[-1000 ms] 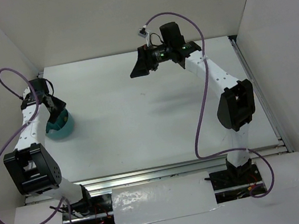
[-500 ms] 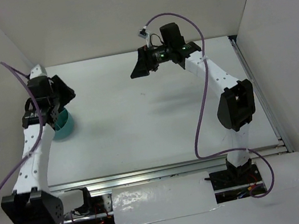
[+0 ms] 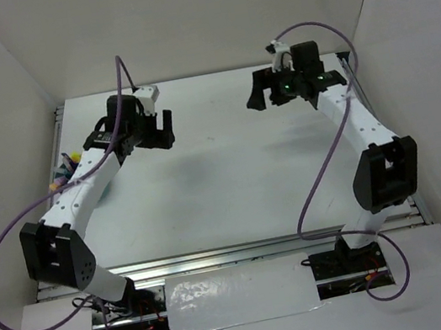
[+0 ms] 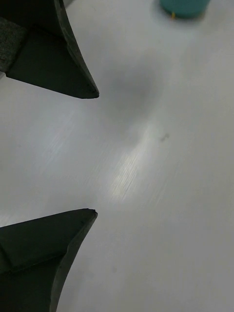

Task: Sort the stationery into containers
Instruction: Reset both arms

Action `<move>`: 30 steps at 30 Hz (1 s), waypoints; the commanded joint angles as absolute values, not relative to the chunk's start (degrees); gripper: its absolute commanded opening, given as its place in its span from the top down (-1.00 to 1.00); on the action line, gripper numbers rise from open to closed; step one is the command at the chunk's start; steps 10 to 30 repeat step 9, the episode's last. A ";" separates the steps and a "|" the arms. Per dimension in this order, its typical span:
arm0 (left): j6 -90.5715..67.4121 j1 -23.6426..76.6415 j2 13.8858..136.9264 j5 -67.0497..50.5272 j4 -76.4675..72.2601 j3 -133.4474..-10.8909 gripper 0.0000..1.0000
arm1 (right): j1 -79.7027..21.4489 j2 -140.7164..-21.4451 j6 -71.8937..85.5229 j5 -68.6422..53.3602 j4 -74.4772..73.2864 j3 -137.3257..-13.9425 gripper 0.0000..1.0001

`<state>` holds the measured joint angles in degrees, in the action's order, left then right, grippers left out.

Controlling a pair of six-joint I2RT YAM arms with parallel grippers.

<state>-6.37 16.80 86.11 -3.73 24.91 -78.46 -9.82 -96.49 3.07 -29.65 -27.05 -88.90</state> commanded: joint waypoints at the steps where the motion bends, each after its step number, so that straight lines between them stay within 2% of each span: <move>1: -3.16 16.35 88.58 -4.49 26.01 -82.61 -0.99 | -2.93 -89.83 -2.02 -19.16 -28.39 -82.63 -1.00; 6: -3.78 15.21 92.54 -1.14 24.53 -80.43 -0.99 | 6.75 -83.77 -4.65 -16.88 -28.04 -72.43 -1.00; 9: -4.22 14.07 93.77 -1.41 23.73 -79.28 -0.98 | 8.52 -82.01 -6.41 -15.74 -28.04 -68.65 -1.00; 30: -4.22 14.07 93.77 -1.41 23.73 -79.28 -0.98 | 8.52 -82.01 -6.41 -15.74 -28.04 -68.65 -1.00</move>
